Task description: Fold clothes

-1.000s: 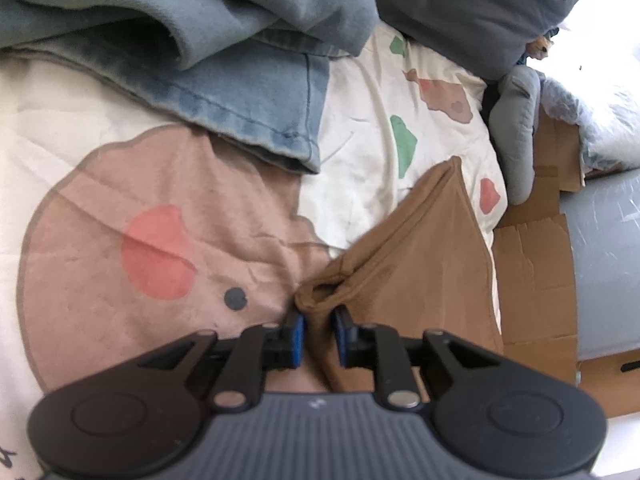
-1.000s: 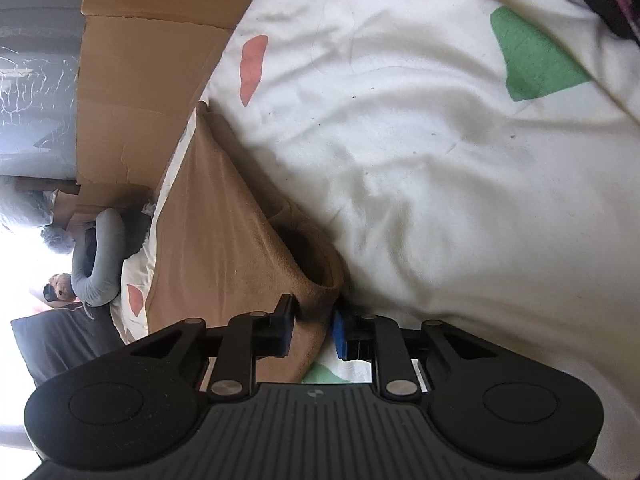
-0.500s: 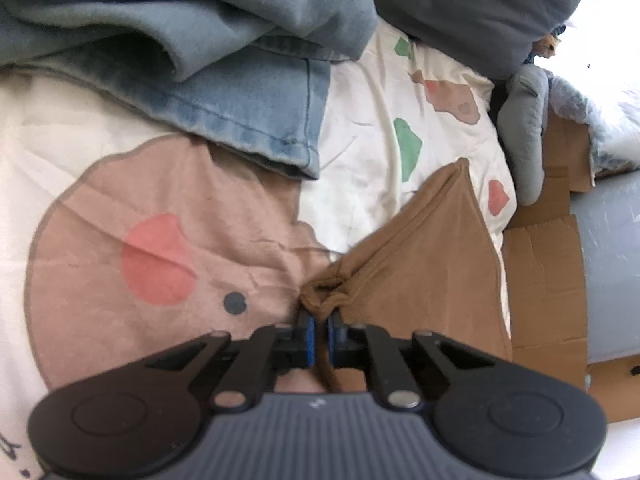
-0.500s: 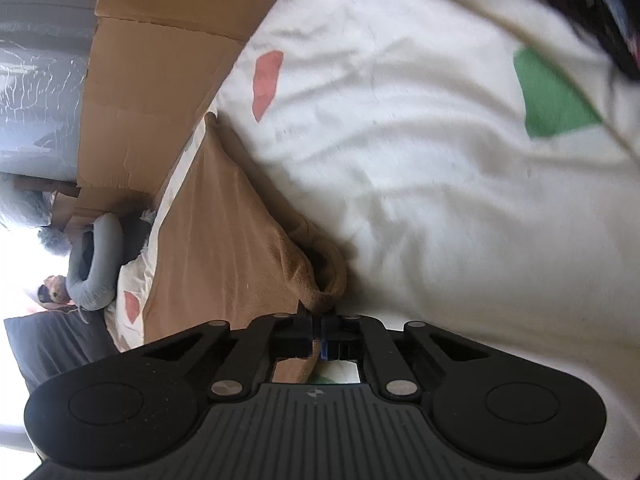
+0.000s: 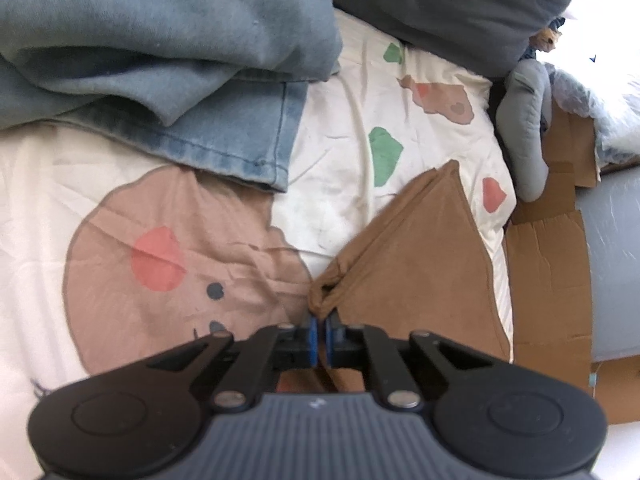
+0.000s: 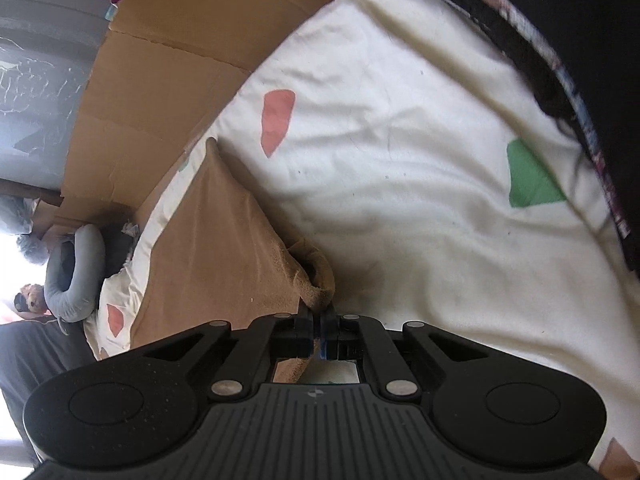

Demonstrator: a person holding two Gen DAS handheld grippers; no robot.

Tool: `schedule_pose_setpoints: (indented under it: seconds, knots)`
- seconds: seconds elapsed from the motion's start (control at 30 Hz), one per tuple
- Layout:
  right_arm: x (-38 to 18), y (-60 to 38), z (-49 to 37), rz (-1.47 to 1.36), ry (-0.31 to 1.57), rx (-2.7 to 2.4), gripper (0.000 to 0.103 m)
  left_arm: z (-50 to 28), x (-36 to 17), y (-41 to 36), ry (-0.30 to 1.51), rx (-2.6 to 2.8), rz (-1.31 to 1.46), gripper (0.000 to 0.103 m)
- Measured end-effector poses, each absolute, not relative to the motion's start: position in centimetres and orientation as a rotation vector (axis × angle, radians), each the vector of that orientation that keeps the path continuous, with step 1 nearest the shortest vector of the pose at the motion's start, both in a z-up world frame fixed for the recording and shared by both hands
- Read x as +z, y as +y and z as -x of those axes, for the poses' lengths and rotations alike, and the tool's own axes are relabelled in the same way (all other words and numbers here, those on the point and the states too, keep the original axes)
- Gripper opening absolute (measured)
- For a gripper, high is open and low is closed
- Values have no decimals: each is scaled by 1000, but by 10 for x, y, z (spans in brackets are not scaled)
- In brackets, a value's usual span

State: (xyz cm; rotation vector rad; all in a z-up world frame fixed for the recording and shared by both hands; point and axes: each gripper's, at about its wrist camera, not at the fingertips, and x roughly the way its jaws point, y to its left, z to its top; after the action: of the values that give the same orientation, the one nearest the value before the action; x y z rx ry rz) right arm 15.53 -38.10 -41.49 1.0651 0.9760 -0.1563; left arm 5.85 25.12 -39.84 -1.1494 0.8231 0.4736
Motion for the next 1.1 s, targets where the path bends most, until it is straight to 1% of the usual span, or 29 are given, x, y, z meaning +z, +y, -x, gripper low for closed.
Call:
schedule_pose_setpoints:
  seconds: [0.5,1.1]
  knots:
    - [-399,-405,-107,-1079,1000,-211,1,-17,-387,229,890,456,1161,4]
    - [-405,-412,-80,-1073,1046,-280,1,-6,-392,229,965,431,1158,4]
